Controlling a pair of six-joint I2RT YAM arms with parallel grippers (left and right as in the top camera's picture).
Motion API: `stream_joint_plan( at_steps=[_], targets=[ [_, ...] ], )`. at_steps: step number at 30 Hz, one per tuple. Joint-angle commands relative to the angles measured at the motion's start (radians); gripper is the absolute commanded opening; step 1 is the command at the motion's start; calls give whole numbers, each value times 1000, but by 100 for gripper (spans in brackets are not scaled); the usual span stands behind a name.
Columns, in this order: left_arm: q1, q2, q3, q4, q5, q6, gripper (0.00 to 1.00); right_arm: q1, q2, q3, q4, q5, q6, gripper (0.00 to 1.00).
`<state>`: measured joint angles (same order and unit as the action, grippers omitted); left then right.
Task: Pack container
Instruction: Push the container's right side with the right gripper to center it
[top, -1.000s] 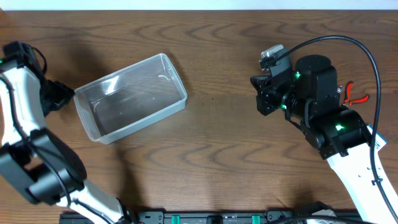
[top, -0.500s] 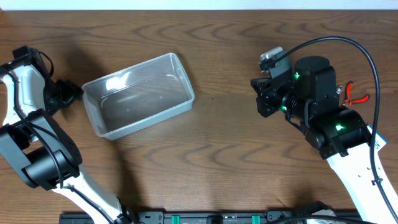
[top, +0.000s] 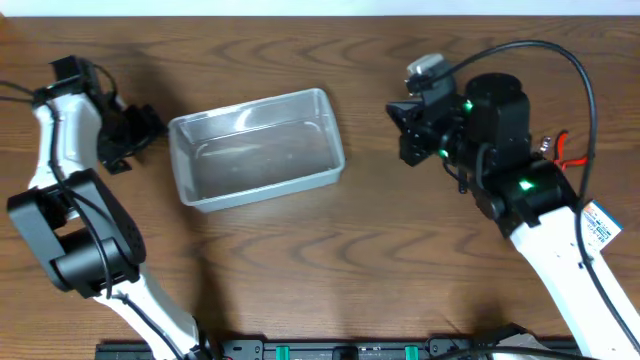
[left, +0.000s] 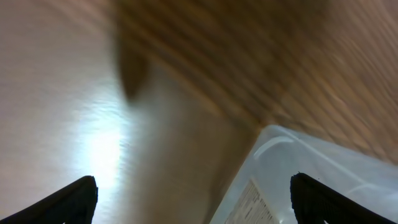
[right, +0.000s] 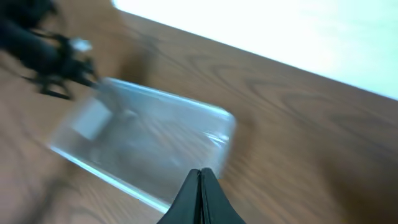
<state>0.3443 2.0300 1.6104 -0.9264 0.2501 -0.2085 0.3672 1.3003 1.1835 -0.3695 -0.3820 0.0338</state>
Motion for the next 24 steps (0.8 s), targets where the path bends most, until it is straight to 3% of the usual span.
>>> stream_joint_plan(
  at_steps=[1,15,24],
  targets=[
    [-66,8,-4,-5,27,24,91,32,32,13,66,-166,52,1],
    [-156,-2,-3,-18,27,25,91,72,328,13,36,-137,17,1],
    [-156,-5,-3,-18,27,26,92,72,380,13,-50,172,52,1]
  ],
)
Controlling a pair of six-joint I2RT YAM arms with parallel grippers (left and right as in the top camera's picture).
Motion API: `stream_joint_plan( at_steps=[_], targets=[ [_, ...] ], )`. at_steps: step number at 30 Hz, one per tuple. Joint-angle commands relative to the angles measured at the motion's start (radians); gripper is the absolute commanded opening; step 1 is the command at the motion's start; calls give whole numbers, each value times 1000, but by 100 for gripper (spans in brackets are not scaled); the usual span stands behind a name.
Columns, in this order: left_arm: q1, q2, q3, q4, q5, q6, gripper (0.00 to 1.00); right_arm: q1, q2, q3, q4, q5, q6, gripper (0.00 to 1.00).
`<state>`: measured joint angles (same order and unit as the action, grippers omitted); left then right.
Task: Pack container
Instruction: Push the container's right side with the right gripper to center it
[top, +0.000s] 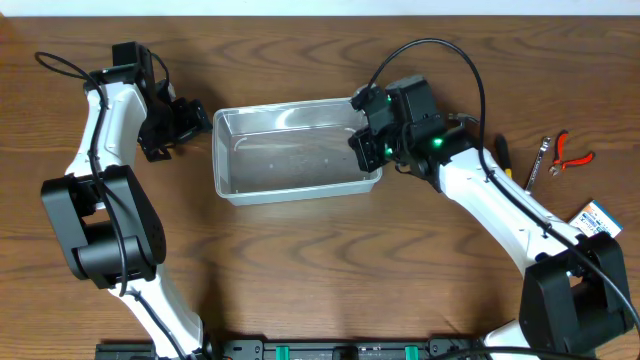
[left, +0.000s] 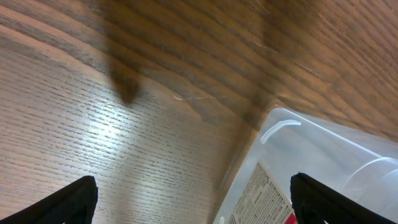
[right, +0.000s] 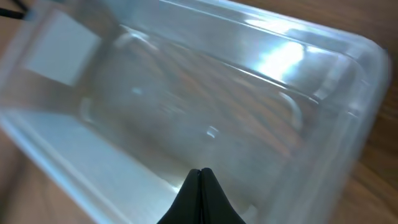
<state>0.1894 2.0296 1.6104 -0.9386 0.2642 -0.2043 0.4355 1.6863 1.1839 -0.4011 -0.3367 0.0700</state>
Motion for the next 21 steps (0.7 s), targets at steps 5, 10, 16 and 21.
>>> stream_joint_plan(
  at_steps=[5,10,16,21],
  targets=[
    [-1,-5,-3,-8,13,21,92,3,-6,13,-136,165,16,1],
    [-1,-5,-3,-8,13,21,92,3,-6,13,-202,180,16,1],
    [-1,-5,-3,-9,13,21,92,2,-6,13,-248,301,101,1],
    [-1,-5,-3,-9,13,21,92,2,-6,13,-293,392,200,1]
  ],
)
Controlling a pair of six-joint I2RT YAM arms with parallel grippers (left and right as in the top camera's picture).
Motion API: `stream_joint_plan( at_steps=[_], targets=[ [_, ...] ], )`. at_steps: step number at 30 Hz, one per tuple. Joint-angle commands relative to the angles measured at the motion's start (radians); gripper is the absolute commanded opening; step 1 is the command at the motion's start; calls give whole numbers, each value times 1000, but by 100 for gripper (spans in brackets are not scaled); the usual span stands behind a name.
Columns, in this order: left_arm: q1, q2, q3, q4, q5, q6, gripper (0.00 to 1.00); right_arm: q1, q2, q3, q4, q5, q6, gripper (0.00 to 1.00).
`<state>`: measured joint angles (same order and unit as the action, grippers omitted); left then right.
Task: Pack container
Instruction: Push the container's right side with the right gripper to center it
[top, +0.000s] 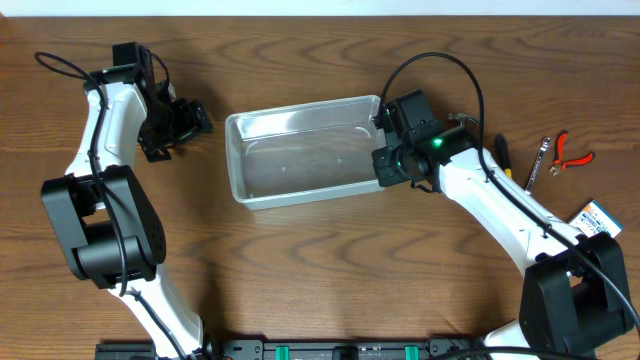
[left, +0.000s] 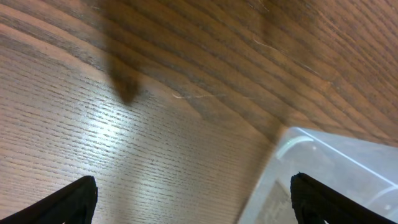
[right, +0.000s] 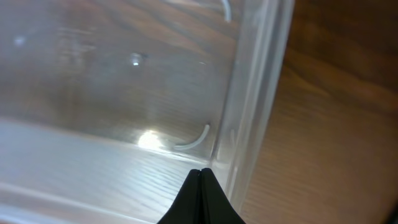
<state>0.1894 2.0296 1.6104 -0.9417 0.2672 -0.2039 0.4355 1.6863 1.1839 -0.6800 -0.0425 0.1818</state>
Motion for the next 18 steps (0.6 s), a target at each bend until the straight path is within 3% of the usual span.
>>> stream_joint_plan(
  at_steps=[1,10,18],
  targets=[
    [-1,-5,-3,-6,10,21,91,2,-6,13,-20,103,96,1],
    [-1,-5,-3,-11,10,21,92,2,-6,13,-39,95,129,1],
    [-1,-5,-3,-18,10,21,92,2,-6,13,-132,-83,139,6]
  ],
)
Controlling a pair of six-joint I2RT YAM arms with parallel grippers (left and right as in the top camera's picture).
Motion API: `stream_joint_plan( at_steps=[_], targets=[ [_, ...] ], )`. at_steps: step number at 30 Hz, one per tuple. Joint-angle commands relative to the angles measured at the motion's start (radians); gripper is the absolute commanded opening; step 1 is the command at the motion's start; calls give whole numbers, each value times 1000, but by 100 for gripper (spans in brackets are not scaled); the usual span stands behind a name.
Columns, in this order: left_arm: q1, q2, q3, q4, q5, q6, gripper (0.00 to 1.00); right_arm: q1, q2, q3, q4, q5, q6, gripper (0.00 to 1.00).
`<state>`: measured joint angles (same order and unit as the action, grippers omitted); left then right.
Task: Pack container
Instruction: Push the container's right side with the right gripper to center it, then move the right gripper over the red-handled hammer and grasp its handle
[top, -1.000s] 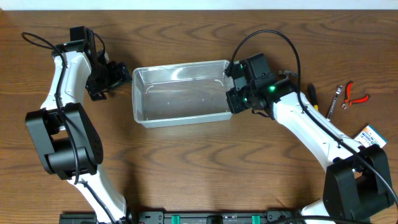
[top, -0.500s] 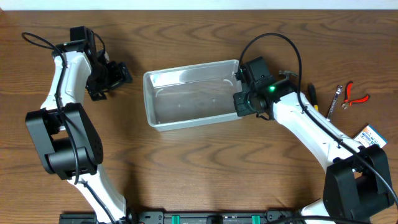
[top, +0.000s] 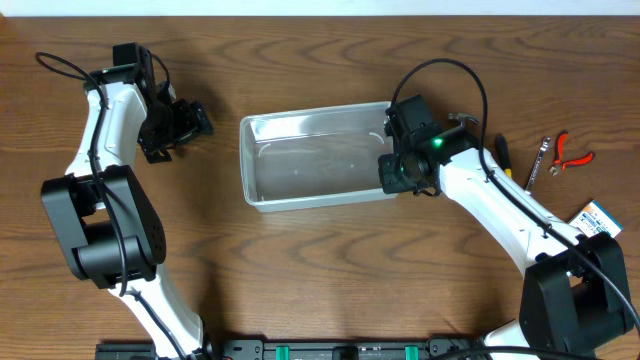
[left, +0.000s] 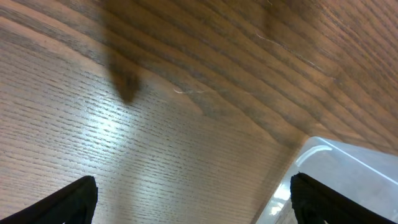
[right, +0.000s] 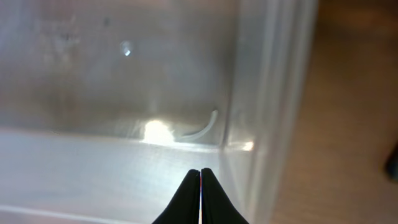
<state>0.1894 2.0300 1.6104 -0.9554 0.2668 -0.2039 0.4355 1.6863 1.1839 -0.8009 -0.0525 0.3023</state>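
An empty clear plastic container (top: 315, 160) lies in the middle of the wooden table. My right gripper (top: 394, 170) is shut at its right end; in the right wrist view the closed gripper (right: 200, 172) points down at the container's floor (right: 112, 124), just inside the right wall, with nothing between the tips. My left gripper (top: 188, 120) hovers open to the left, apart from the container. In the left wrist view the left gripper (left: 194, 202) spans bare wood, and only the container's corner (left: 351, 177) shows at the lower right.
Right of the container lie a dark-handled tool (top: 502, 152), a metal wrench (top: 540, 160) and red-handled pliers (top: 570, 150). A labelled packet (top: 596, 218) sits near the right edge. The right arm's cable loops over the container's far right corner.
The container has shifted a little further right together with my shut right gripper at its right end. My left gripper has stayed put, so the gap to the container has widened.
First the container lay askew at left centre beside my open left gripper, with my right gripper shut and well off to the right. Then the right gripper was at the container's right end. The container stood straighter and further right at each moment since.
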Motion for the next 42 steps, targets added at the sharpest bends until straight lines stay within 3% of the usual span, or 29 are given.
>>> stream_joint_plan(
  at_steps=[1,14,17,20,22,26,28,32,37,42],
  targets=[
    [-1,-5,-3,-5,10,21,92,2,-6,13,-16,-72,18,6],
    [-1,-5,-3,-4,10,40,92,2,-6,13,-31,-151,-30,5],
    [-1,-24,-1,-4,-18,66,93,-4,-8,15,49,-77,-35,17],
    [-1,-86,0,-3,-106,74,96,-34,-13,69,145,-28,-87,37],
    [-1,-153,1,1,-168,81,100,-65,-14,151,152,-26,-126,41],
    [0,-336,2,-17,-220,108,98,-158,-14,375,65,9,-144,59],
    [0,-426,2,-49,-220,128,98,-214,-14,470,-3,87,-79,66],
    [0,-566,2,-135,-219,160,98,-346,-14,574,-140,193,64,89],
    [0,-647,2,-267,-219,160,98,-444,26,573,-259,177,-37,99],
    [0,-652,2,-350,-219,179,98,-449,159,574,-293,183,-163,99]
  ],
)
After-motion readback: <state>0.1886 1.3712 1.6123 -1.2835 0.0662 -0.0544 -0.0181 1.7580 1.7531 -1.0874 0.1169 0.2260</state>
